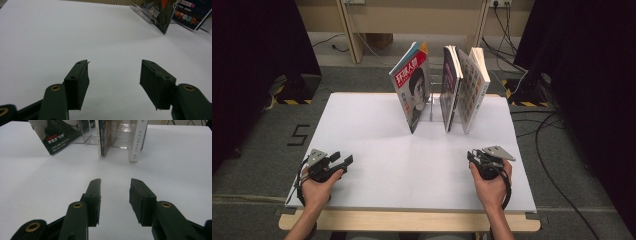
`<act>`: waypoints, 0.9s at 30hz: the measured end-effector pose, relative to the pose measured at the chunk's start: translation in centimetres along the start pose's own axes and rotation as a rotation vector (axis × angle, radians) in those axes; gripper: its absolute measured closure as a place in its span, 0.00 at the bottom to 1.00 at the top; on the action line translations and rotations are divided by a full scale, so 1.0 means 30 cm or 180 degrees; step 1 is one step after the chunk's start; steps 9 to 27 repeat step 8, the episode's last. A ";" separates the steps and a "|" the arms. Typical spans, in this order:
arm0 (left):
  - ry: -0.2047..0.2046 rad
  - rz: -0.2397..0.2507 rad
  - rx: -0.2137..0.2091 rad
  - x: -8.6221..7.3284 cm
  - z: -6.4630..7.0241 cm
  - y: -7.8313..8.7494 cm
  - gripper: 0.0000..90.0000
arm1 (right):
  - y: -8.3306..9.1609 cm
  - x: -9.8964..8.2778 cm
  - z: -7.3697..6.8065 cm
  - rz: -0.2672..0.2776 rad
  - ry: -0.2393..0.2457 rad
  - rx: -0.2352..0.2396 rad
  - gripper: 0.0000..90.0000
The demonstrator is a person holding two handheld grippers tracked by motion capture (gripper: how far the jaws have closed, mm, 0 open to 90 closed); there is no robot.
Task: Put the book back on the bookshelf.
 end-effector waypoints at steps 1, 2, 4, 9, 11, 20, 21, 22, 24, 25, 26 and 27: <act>-0.0004 0.0006 -0.0011 -0.002 0.003 0.001 0.43 | -0.002 -0.001 0.002 -0.0005 0.0016 0.0004 0.68; -0.0010 0.0026 -0.0028 -0.003 0.008 0.003 0.43 | -0.002 -0.005 0.004 -0.0024 0.0008 -0.0002 0.68; -0.0031 0.0040 -0.0041 0.000 0.011 0.003 0.43 | -0.004 -0.009 0.002 -0.0023 -0.0011 0.0001 0.68; -0.0034 0.0042 -0.0033 -0.003 0.009 0.000 0.43 | -0.006 -0.012 0.003 -0.0024 -0.0006 0.0013 0.68; -0.0034 0.0042 -0.0033 -0.003 0.009 0.000 0.43 | -0.006 -0.012 0.003 -0.0024 -0.0006 0.0013 0.68; -0.0034 0.0042 -0.0033 -0.003 0.009 0.000 0.43 | -0.006 -0.012 0.003 -0.0024 -0.0006 0.0013 0.68; -0.0034 0.0042 -0.0033 -0.003 0.009 0.000 0.43 | -0.006 -0.012 0.003 -0.0024 -0.0006 0.0013 0.68; -0.0034 0.0042 -0.0033 -0.003 0.009 0.000 0.43 | -0.006 -0.012 0.003 -0.0024 -0.0006 0.0013 0.68; -0.0034 0.0042 -0.0033 -0.003 0.009 0.000 0.43 | -0.006 -0.012 0.003 -0.0024 -0.0006 0.0013 0.68; -0.0034 0.0042 -0.0033 -0.003 0.009 0.000 0.43 | -0.006 -0.012 0.003 -0.0024 -0.0006 0.0013 0.68; -0.0034 0.0042 -0.0033 -0.003 0.009 0.000 0.43 | -0.006 -0.012 0.003 -0.0024 -0.0006 0.0013 0.68; -0.0034 0.0042 -0.0033 -0.003 0.009 0.000 0.43 | -0.006 -0.012 0.003 -0.0024 -0.0006 0.0013 0.68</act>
Point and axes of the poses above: each handheld gripper's, and its own axes: y roughly backward along the jaws, x roughly out of its top, z roughly to its right, the point moved 4 cm from there along -y, roughly forward along the jaws, and after that the axes turned 1 degree about -x, right-handed, at the moved point
